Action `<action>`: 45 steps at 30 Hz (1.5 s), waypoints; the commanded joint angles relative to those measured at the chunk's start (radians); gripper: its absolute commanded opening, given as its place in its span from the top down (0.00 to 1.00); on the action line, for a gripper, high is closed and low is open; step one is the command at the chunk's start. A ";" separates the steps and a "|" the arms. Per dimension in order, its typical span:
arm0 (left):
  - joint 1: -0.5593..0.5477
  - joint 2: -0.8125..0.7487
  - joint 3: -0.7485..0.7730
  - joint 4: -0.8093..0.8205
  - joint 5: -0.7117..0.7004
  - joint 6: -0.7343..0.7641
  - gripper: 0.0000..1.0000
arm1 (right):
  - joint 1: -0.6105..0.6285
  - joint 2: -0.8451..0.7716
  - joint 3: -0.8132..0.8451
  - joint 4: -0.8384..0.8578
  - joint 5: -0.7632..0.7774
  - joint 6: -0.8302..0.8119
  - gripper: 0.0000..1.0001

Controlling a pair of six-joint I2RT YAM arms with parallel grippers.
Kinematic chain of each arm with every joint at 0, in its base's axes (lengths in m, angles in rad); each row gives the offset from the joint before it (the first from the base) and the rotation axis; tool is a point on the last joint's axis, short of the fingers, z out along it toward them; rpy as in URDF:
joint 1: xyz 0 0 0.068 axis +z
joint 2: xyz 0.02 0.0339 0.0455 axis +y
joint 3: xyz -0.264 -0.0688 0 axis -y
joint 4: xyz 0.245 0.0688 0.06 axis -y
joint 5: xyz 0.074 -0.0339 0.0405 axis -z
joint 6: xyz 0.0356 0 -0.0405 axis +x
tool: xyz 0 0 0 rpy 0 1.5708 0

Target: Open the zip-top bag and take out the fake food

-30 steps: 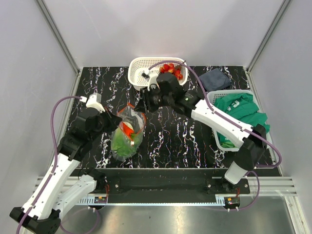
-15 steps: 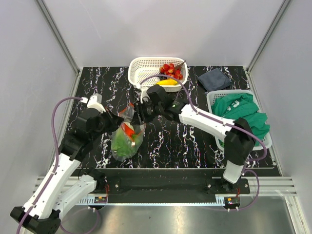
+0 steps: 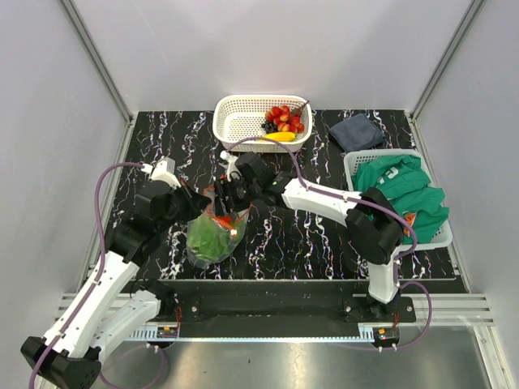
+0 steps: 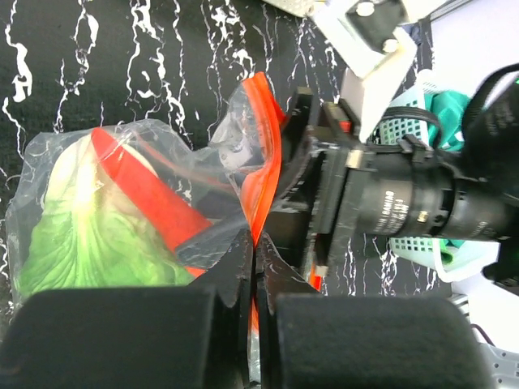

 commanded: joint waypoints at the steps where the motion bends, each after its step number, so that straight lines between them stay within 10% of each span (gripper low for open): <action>1: -0.001 0.003 -0.021 0.061 0.026 -0.006 1.00 | 0.010 0.040 -0.032 0.079 -0.024 0.023 0.32; 9: -0.001 0.001 -0.034 0.063 0.028 -0.004 1.00 | 0.011 0.043 -0.097 0.137 -0.037 0.038 0.30; 21: -0.002 -0.017 -0.029 0.055 0.023 0.008 1.00 | 0.011 -0.135 -0.085 0.050 0.045 0.000 0.73; 36: -0.002 -0.039 -0.026 0.039 0.065 0.012 1.00 | 0.011 -0.228 0.014 -0.189 0.118 -0.069 0.81; 45: -0.001 -0.070 0.069 -0.057 -0.093 0.052 1.00 | 0.013 -0.472 -0.208 -0.247 0.078 -0.126 0.86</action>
